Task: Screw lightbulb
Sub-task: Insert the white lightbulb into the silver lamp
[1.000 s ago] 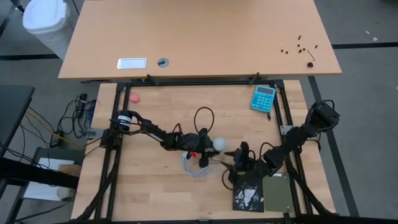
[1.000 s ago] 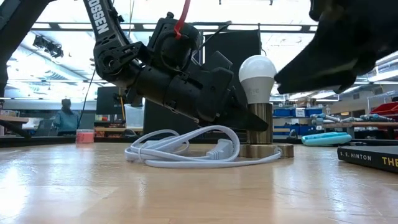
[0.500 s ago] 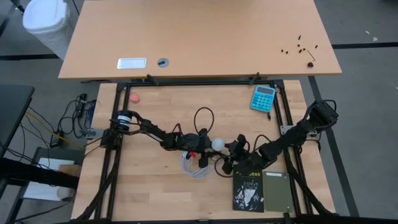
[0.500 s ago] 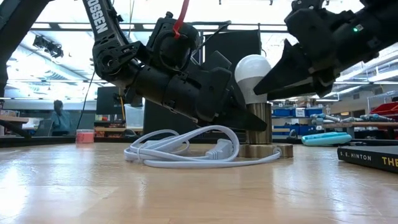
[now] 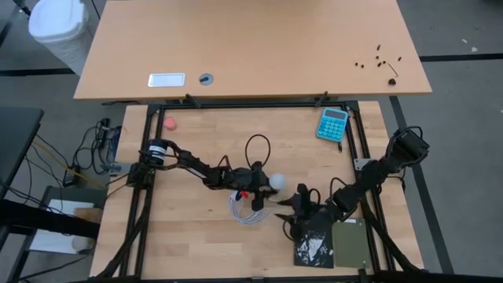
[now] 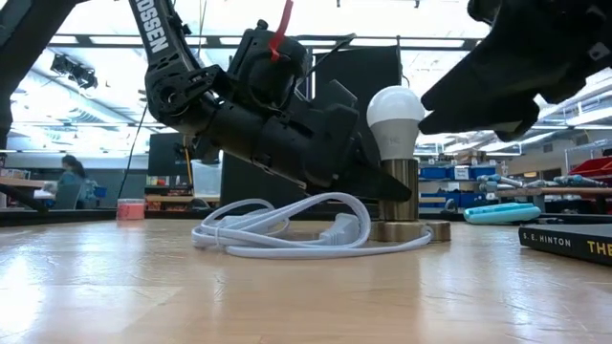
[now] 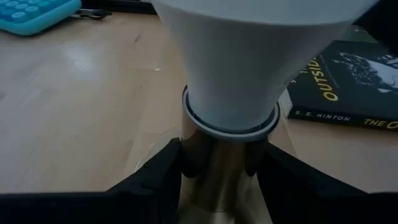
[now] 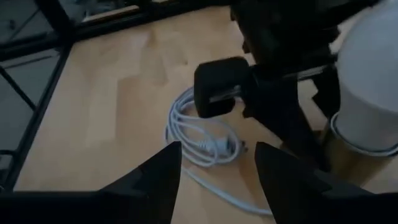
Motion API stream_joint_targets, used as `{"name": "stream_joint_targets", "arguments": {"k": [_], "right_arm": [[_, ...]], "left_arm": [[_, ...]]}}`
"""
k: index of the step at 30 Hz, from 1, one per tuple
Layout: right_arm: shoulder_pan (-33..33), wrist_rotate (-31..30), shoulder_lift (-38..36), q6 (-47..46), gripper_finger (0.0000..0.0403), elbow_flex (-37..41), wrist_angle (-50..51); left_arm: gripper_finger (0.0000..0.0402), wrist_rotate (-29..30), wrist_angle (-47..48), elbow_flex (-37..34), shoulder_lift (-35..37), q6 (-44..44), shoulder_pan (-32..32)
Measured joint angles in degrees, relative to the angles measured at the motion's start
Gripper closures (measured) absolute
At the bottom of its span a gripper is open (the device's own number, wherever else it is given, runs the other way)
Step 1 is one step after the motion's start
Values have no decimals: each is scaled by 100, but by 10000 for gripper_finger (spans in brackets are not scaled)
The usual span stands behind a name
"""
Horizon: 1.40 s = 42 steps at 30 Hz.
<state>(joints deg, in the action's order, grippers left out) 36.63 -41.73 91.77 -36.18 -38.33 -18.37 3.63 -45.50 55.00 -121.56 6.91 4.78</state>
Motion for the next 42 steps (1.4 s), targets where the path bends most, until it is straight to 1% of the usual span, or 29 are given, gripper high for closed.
{"name": "stream_joint_targets", "arguments": {"k": [3, 5, 6, 10, 14, 18, 23, 27, 32, 37, 39, 41, 42], "right_arm": [[44, -588, 0, -112, 192, 0, 159], [-8, -964, 0, -389, 192, 0, 424], [-69, -1047, 0, -572, 192, 0, 574], [-263, -1046, 0, -976, 192, 2, 914], [-416, -1027, 0, -894, 187, 2, 987], [-496, -858, 0, -886, 171, 2, 1318], [-475, -716, 0, -970, 135, 7, 1995], [-401, -690, 0, -586, 115, 17, 2107], [-438, -374, -5, -251, 114, 85, 2048], [-436, -257, -7, -299, 123, 507, 1734], [-437, 33, -81, -421, 126, 613, 1773], [-509, 520, -251, -485, 128, 588, 1968], [-567, 785, -348, -548, 128, 507, 2223]], "left_arm": [[218, 16, 0, 0, 0, -1, 0], [218, 16, 2, 0, 0, -1, 2], [218, 15, 2, 0, 0, -3, 4], [218, -4, 4, 0, 0, -4, 4], [218, -9, 8, 0, 0, -7, 4], [218, -21, 9, -2, 0, -21, 5], [218, -77, 27, 0, 2, -26, 6], [218, -263, 46, 0, 6, -90, 4], [218, -583, 80, 0, 10, -244, 4], [218, -624, 87, 0, 11, -345, 7], [218, -624, 89, 0, 11, -345, 7], [218, -623, 87, 0, 11, -345, 9], [218, -622, 87, 0, 10, -345, 9]]}}
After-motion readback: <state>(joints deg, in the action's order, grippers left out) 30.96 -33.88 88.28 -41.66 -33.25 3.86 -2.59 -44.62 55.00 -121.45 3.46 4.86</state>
